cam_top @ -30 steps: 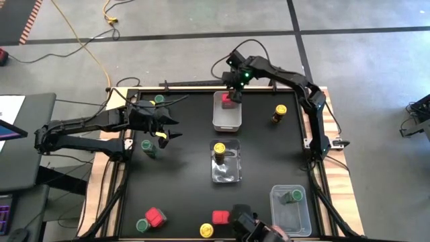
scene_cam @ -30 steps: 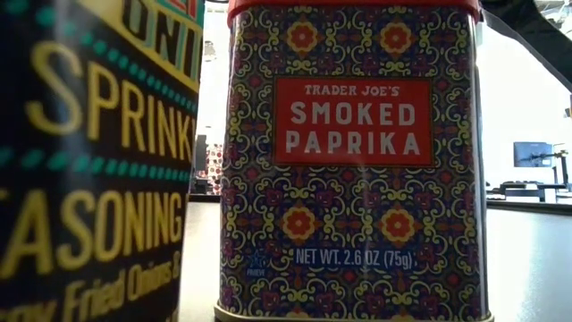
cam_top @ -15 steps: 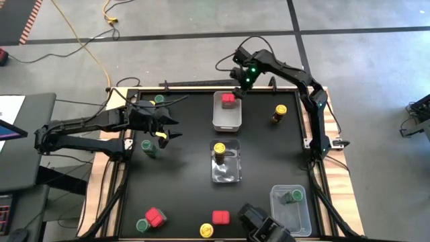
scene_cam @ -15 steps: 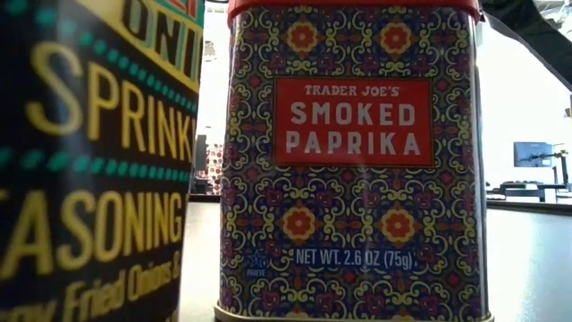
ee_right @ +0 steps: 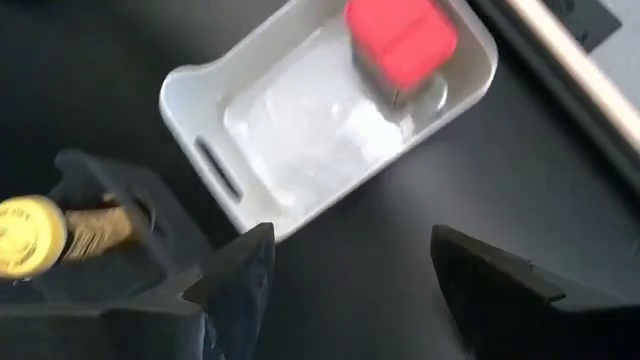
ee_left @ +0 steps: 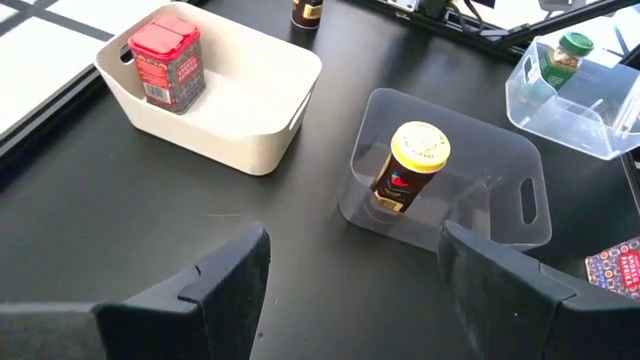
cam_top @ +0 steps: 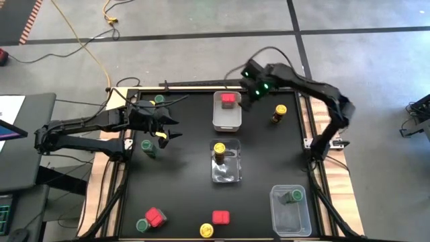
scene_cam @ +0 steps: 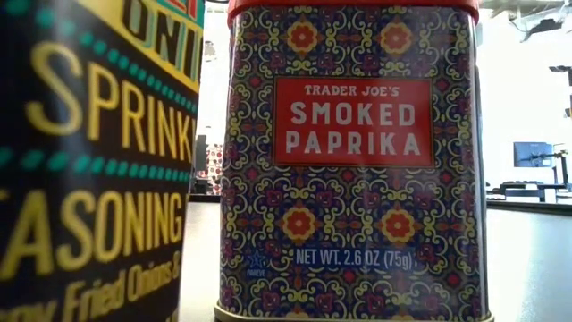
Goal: Sort spices by type
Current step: Put the top left yellow seasoning bottle into the black bin
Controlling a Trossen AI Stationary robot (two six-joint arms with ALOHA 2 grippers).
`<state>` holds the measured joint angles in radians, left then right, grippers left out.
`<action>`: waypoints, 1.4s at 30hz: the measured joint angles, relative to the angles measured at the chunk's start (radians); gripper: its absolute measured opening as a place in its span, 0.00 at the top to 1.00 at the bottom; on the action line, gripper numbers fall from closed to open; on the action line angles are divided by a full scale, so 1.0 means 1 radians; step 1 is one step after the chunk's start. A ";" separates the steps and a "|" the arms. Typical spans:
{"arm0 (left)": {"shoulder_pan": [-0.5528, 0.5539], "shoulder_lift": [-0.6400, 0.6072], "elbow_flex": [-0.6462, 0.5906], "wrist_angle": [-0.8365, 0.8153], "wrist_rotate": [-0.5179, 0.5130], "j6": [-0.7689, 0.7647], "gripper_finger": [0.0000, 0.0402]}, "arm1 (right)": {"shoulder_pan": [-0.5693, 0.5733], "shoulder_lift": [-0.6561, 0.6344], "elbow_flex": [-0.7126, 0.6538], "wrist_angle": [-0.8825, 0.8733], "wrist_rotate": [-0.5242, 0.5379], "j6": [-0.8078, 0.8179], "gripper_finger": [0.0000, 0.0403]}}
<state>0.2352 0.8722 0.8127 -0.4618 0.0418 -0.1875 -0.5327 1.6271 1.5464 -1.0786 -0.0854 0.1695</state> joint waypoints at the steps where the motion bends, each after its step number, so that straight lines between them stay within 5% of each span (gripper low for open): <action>1: 0.000 0.000 0.000 0.000 0.000 0.000 0.31 | 0.021 -0.039 -0.046 0.016 0.017 0.036 0.26; 10: 0.000 0.000 0.000 0.000 0.000 0.000 0.31 | 0.284 -0.378 -0.398 0.042 0.203 0.488 0.26; 20: 0.000 0.000 0.000 0.007 -0.044 0.075 0.31 | 0.538 -0.568 -0.566 0.038 0.373 0.912 0.26; 42: 0.000 0.000 0.001 0.003 -0.095 0.026 0.31 | 0.586 -0.409 -0.572 0.046 0.376 0.899 0.26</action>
<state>0.2352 0.8722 0.8140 -0.4588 -0.0531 -0.1619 0.0528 1.2182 0.9741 -1.0331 0.2901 1.0681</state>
